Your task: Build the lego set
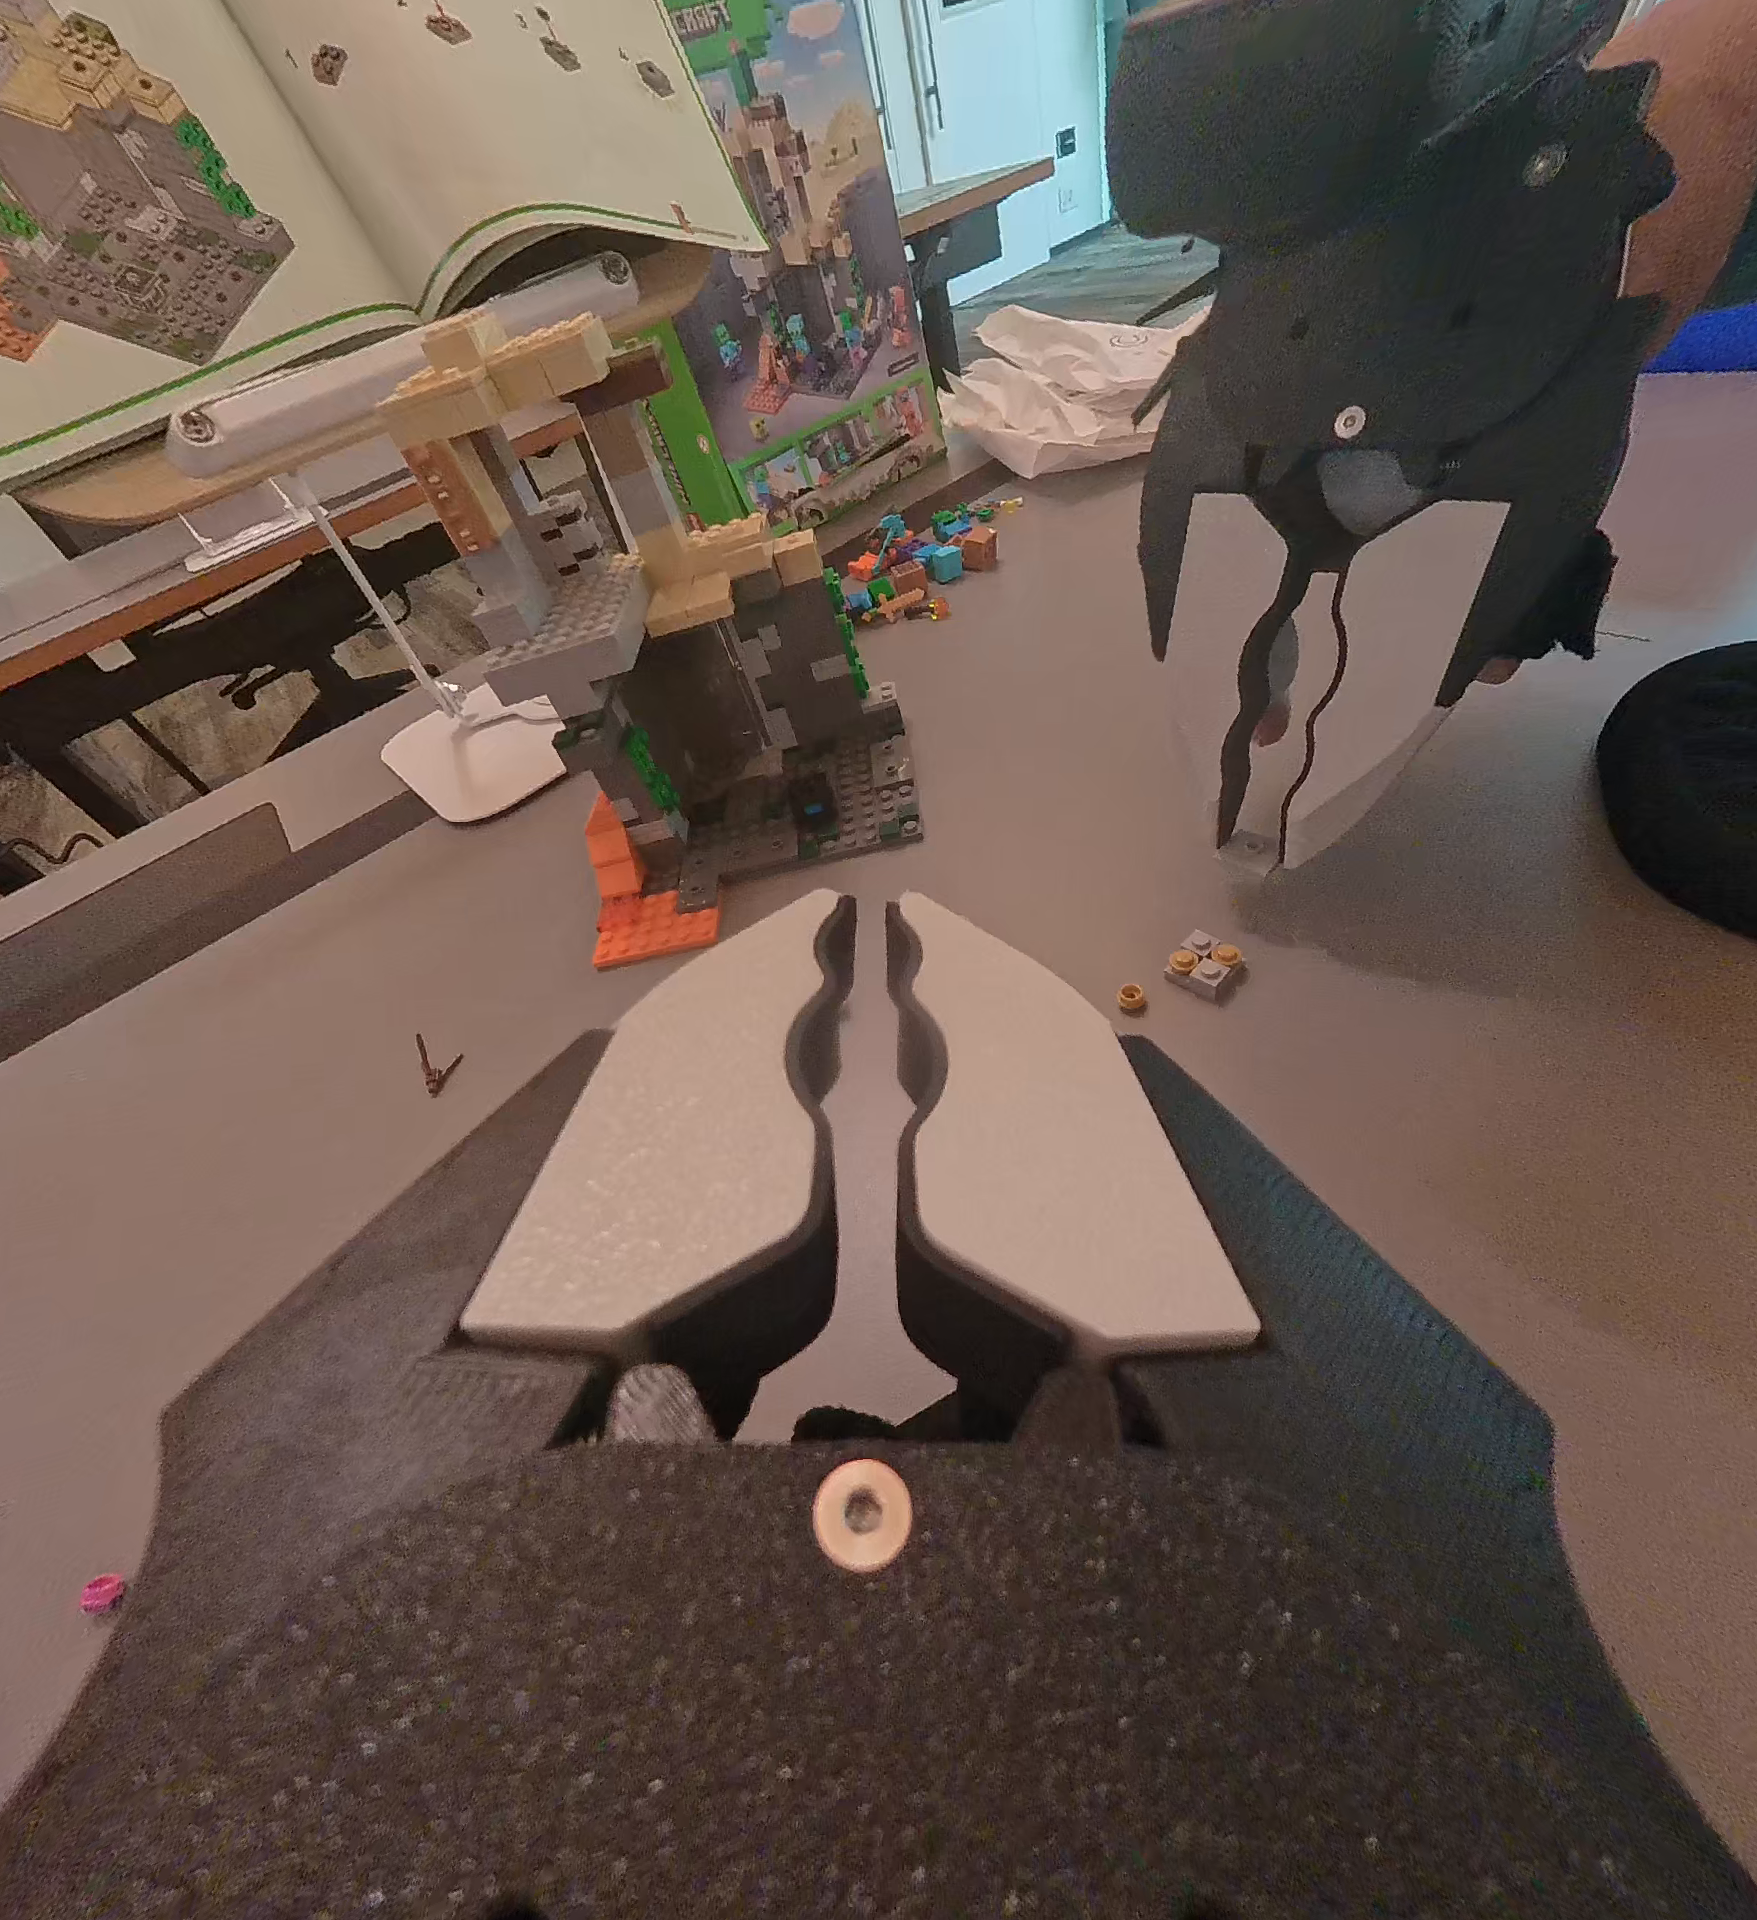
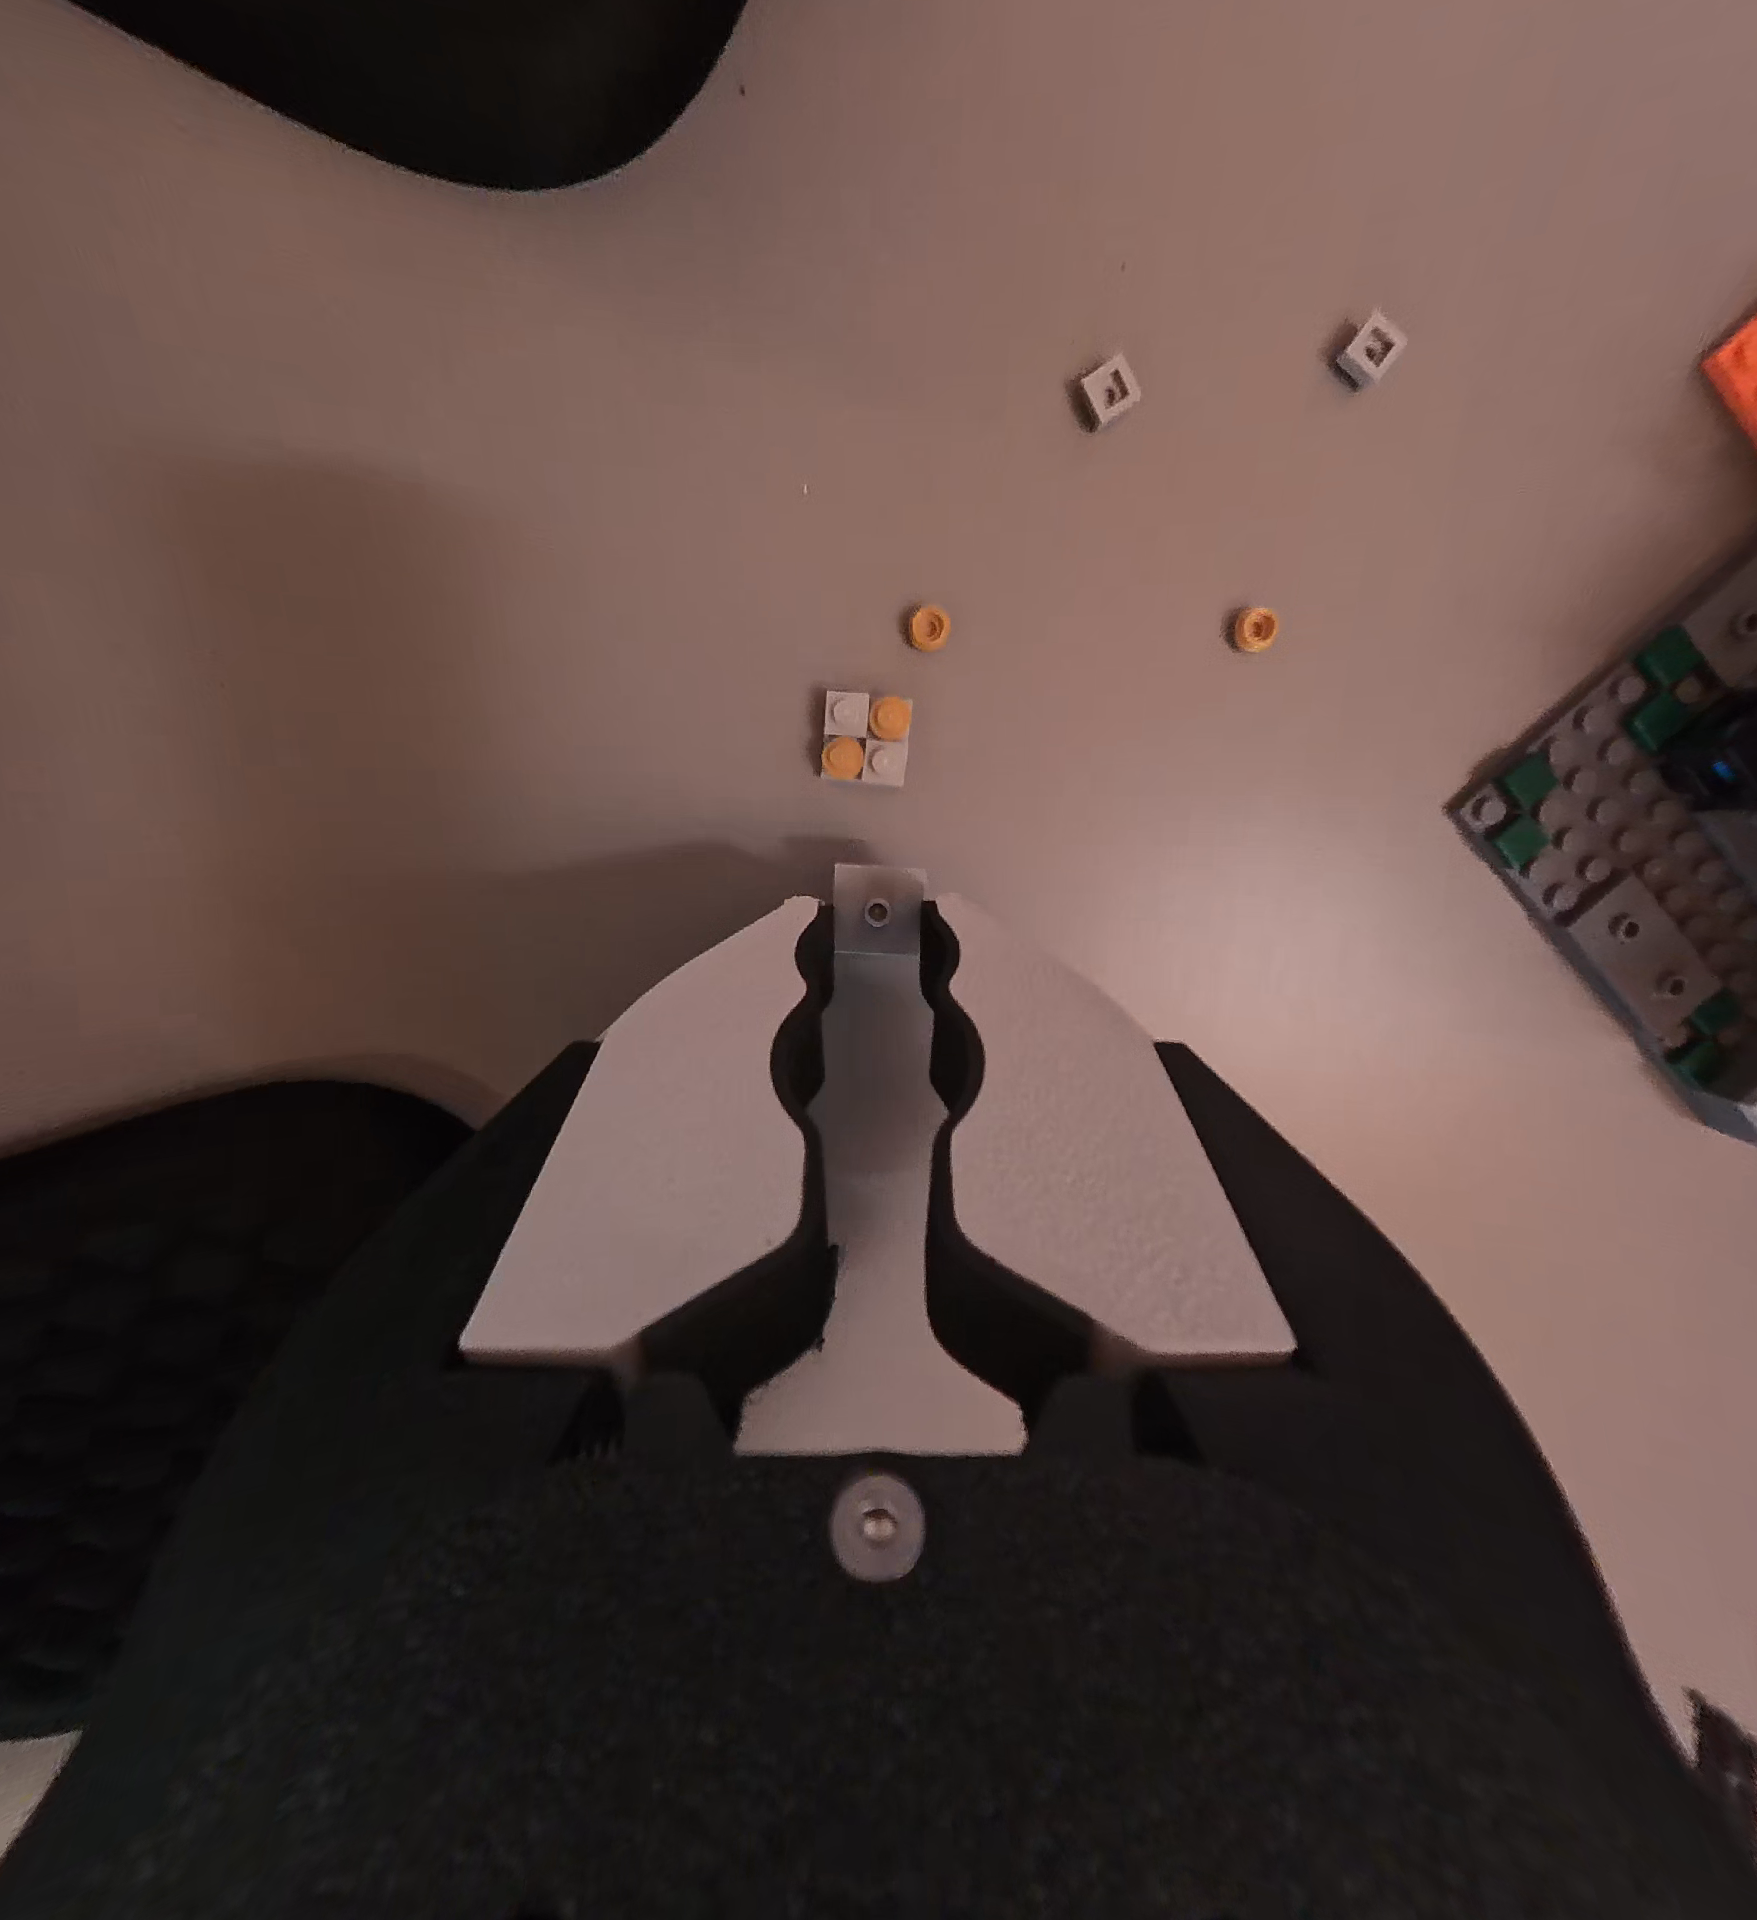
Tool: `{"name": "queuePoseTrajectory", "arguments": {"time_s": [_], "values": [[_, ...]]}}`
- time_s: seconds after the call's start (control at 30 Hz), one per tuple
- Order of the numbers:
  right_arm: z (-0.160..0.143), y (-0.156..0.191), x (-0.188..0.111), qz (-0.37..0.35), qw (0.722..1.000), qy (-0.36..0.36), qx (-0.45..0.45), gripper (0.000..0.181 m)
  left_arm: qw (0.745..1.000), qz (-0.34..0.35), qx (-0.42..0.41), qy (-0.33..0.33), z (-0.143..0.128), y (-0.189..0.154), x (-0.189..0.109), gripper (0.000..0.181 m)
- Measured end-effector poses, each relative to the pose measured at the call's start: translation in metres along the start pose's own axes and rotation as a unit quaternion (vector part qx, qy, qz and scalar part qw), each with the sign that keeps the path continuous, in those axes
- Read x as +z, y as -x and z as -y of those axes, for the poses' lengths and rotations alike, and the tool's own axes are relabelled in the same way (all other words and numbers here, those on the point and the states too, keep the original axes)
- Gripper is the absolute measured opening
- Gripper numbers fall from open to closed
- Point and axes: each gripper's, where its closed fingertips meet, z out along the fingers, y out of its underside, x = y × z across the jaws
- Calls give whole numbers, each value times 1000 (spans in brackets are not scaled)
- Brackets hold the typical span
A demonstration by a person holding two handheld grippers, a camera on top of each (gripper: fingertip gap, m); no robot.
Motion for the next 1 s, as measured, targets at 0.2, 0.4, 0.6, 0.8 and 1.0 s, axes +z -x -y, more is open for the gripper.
{"name": "queuePoseTrajectory", "arguments": {"time_s": [0.2,0.4,0.6,0.8,1.0], "values": [[0,0,3,2,1000,4,-2,16,1000,-1,1,0,0,0,0,5],[-10,3,6,8,1000,12,5,16,1000,-2,3,2,-1,-1,0,5],[-28,1,4,5,999,47,3,16,1000,-2,6,5,-2,-2,1,5],[-44,-8,-3,-7,997,76,15,27,1000,-2,6,5,-2,-1,1,5],[-1,-21,-20,-30,999,-32,28,34,1000,3,-1,7,-3,1,1,5]]}}
